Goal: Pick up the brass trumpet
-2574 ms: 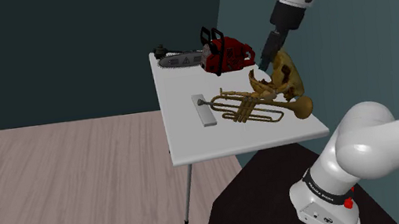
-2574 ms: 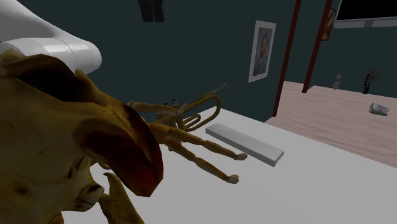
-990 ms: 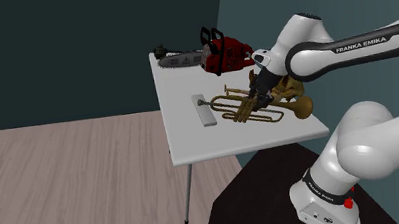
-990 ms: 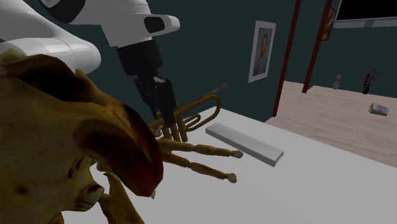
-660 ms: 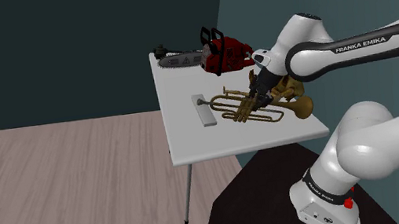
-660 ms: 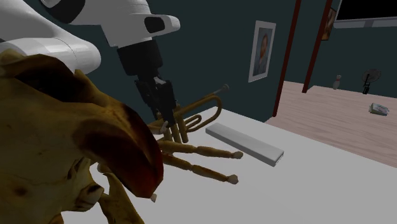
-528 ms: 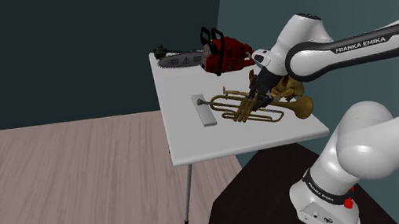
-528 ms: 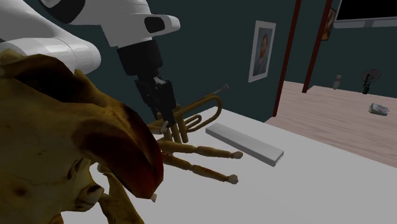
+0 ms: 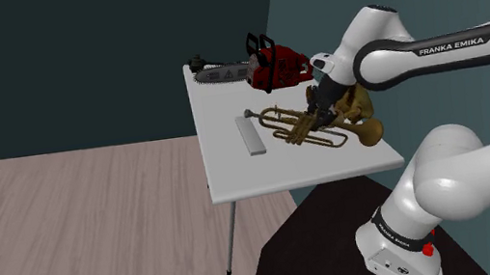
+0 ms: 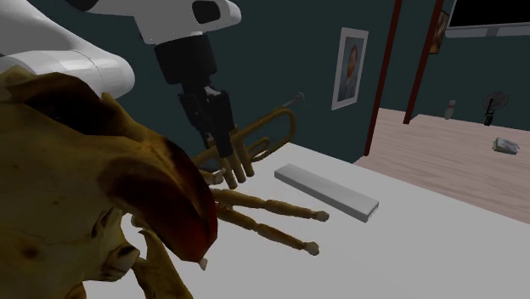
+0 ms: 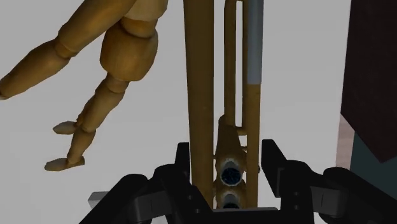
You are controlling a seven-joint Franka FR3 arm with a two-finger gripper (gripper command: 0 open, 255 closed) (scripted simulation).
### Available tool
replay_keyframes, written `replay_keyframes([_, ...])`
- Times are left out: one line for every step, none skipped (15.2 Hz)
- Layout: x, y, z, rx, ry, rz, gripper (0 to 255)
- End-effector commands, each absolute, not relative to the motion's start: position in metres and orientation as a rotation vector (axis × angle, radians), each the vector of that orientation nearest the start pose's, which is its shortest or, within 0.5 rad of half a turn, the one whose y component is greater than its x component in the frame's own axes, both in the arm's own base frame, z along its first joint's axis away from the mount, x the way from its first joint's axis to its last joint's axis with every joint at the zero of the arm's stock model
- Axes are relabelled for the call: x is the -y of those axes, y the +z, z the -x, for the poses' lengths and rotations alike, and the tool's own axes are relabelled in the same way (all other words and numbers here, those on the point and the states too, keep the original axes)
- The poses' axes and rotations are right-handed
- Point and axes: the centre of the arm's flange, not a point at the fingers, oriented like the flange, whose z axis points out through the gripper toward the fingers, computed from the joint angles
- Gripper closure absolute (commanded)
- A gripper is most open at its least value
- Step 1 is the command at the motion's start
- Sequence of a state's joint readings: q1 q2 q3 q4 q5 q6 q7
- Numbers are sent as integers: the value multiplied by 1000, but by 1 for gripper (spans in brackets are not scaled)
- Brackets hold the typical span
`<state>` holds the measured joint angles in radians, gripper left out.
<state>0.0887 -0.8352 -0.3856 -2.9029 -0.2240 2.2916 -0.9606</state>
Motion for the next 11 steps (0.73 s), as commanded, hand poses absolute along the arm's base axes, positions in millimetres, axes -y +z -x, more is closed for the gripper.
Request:
replay_keyframes([79,409,-300,1351,-372,2841,255])
replay_keyframes([79,414,-300,1351,-372,2841,255])
replay_keyframes([79,420,-300,1351,-372,2841,255])
replay_keyframes([79,425,-300,1351,-372,2841,255])
replay_keyframes([79,430,-300,1351,-372,2841,255])
replay_keyframes([79,435,-300,1351,-372,2841,255])
replay_keyframes([79,441,-300,1351,-372,2841,255])
replay_keyframes([79,446,-300,1351,-372,2841,255])
replay_keyframes([79,451,-300,1351,-372,2841,255])
replay_keyframes([79,452,-300,1351,-372,2841,255])
replay_keyframes([79,452,-300,1351,-372,2841,255])
